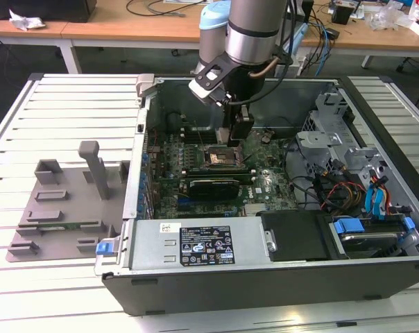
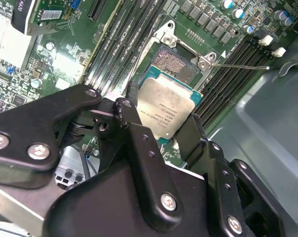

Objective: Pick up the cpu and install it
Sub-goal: 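Place the cpu into insertion slot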

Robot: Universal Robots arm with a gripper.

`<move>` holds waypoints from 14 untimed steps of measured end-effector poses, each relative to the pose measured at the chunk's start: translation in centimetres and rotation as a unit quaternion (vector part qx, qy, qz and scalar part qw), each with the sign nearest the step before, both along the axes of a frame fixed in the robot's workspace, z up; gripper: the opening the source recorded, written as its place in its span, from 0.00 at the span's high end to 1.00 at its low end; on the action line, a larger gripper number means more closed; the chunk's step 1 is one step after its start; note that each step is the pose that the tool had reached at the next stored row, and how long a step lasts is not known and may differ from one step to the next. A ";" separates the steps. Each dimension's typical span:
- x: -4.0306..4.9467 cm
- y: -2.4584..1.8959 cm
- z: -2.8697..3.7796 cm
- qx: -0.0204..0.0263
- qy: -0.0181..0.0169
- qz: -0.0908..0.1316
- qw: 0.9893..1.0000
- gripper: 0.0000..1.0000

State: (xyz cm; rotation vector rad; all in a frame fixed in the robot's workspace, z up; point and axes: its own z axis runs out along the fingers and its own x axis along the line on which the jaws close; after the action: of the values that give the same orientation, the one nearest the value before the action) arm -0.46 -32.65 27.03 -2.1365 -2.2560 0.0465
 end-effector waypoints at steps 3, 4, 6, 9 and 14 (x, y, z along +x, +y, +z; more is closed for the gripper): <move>0.00 0.00 -0.36 0.000 0.000 0.000 1.000 0.45; 0.00 0.00 -0.51 0.000 0.000 0.000 1.000 0.45; 0.00 0.00 -0.78 0.000 0.000 0.000 1.000 0.45; 0.00 0.00 -0.92 0.000 0.000 0.000 1.000 0.45; 0.00 0.00 -1.34 0.000 0.000 0.000 1.000 0.45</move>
State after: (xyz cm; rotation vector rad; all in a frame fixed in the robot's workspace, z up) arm -0.46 -32.65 25.69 -2.1365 -2.2561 0.0466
